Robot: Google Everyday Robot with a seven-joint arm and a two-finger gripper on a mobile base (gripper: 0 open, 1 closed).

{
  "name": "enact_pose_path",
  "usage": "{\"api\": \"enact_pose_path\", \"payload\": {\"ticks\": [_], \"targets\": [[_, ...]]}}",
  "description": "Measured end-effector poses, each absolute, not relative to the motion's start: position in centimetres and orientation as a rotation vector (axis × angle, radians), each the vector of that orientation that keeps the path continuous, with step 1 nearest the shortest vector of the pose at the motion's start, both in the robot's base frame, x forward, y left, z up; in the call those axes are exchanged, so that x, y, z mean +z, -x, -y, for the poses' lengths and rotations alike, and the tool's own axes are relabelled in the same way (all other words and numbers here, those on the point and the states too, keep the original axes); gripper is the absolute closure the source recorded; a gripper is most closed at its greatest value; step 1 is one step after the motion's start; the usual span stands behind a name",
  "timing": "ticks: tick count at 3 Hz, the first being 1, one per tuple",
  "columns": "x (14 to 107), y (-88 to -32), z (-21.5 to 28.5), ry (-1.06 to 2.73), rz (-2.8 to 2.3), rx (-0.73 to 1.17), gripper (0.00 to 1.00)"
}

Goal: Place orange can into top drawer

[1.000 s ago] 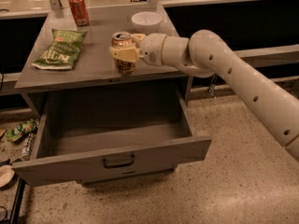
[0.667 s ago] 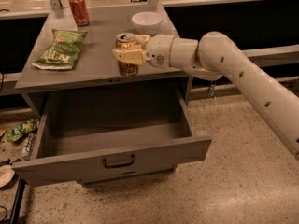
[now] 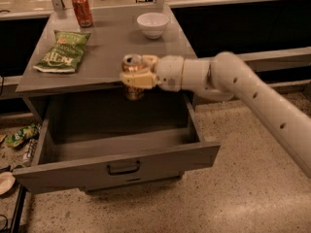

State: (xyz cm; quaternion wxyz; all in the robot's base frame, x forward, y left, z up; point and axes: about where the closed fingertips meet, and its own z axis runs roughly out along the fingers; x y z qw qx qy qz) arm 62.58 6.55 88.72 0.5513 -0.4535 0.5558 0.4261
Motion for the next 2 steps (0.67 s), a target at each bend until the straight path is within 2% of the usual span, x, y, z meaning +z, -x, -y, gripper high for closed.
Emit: {"api": "enact_pose_path", "payload": {"ticks": [1, 2], "targets": [[82.39, -61.56, -7.82, 1.092, -1.327, 0.980, 1.00], [82.37, -61.41, -7.89, 1.099, -1.320, 0.987, 1.00]]}}
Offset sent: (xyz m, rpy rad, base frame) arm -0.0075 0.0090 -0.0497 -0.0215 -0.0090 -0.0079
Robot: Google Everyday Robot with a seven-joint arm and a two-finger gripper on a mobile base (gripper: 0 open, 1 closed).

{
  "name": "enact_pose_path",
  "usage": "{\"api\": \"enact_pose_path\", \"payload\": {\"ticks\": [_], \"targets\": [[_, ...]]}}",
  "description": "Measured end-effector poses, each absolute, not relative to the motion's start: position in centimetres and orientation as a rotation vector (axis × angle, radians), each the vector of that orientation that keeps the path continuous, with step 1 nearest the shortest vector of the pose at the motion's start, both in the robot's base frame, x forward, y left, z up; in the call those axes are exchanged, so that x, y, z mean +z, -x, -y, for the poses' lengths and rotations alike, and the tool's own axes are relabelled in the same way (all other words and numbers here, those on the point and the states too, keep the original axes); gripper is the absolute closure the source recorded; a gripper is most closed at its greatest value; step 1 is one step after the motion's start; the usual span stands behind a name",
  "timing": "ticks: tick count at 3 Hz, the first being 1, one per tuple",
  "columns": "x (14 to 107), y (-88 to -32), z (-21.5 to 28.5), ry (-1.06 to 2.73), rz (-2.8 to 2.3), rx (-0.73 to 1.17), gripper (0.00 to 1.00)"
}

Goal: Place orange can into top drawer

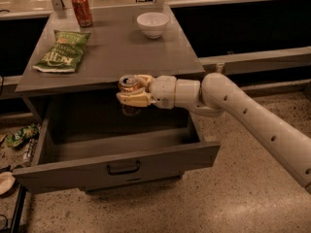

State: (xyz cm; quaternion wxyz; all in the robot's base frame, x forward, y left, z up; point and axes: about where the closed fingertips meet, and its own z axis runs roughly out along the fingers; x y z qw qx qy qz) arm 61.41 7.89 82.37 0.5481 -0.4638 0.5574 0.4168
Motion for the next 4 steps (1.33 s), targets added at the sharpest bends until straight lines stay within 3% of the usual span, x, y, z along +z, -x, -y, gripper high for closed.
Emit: {"api": "enact_pose_path", "payload": {"ticks": [2, 4], "targets": [[79.4, -59.1, -10.0, 1.217, -1.212, 1.126, 1.00], [74.1, -59.3, -14.2, 1.294, -1.181, 1.149, 1.00]]}}
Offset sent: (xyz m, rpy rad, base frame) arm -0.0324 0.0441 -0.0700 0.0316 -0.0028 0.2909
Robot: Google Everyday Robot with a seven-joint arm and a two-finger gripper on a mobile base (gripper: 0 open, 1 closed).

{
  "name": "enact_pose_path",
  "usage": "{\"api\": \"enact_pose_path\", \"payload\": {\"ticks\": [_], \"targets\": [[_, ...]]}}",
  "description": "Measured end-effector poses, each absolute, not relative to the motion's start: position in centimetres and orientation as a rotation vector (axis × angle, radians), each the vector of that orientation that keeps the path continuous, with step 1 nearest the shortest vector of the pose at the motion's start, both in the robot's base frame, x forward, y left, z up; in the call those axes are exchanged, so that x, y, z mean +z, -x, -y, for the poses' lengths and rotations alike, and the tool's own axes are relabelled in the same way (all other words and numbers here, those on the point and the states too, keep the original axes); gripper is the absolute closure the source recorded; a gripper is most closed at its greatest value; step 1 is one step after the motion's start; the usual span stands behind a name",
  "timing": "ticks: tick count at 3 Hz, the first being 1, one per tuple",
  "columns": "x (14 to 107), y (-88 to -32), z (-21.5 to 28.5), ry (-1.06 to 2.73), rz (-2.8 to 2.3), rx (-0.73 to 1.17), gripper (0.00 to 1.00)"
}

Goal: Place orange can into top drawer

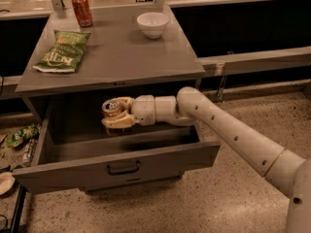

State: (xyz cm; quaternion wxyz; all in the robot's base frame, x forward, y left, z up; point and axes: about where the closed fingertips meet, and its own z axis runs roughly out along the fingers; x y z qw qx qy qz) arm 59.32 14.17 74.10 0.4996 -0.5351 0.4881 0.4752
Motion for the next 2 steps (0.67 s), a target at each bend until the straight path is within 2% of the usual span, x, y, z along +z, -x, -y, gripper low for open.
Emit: {"api": "enact_pose_path", "payload": {"ticks": [1, 2], "targets": [[70.9, -59.5, -16.3, 1.365, -1.201, 1.132, 0.82], [69.1, -60.0, -17.3, 1.386, -1.187, 1.124, 0.59]]}}
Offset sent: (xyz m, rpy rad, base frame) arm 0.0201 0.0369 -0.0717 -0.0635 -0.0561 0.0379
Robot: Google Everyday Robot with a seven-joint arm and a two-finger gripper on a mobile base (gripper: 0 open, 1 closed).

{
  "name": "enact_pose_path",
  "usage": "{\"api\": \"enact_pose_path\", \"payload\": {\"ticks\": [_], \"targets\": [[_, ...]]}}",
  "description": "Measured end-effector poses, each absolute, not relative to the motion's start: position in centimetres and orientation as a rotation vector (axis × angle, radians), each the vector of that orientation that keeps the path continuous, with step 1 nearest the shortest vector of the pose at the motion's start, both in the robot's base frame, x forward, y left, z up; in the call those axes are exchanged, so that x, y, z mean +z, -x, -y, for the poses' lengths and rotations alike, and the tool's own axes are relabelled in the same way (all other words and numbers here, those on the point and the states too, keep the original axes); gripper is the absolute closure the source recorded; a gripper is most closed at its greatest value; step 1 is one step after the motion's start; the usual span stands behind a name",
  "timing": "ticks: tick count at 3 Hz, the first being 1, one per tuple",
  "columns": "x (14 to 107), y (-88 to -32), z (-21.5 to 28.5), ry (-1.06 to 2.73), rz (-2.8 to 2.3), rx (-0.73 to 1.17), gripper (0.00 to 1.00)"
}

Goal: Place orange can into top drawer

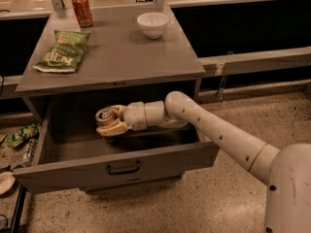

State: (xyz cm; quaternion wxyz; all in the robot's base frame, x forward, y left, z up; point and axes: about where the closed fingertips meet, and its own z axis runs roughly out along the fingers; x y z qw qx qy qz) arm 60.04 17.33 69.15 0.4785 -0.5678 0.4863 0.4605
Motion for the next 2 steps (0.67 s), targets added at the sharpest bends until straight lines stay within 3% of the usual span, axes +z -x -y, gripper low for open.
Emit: {"api": "enact_pose_path", "payload": {"ticks": [1, 2], "targets": [[68.40, -60.77, -17.64, 1.397, -1.172, 1.108, 0.36], [68.09, -61.42, -17.51, 1.433, -1.176, 1.094, 0.05]]}}
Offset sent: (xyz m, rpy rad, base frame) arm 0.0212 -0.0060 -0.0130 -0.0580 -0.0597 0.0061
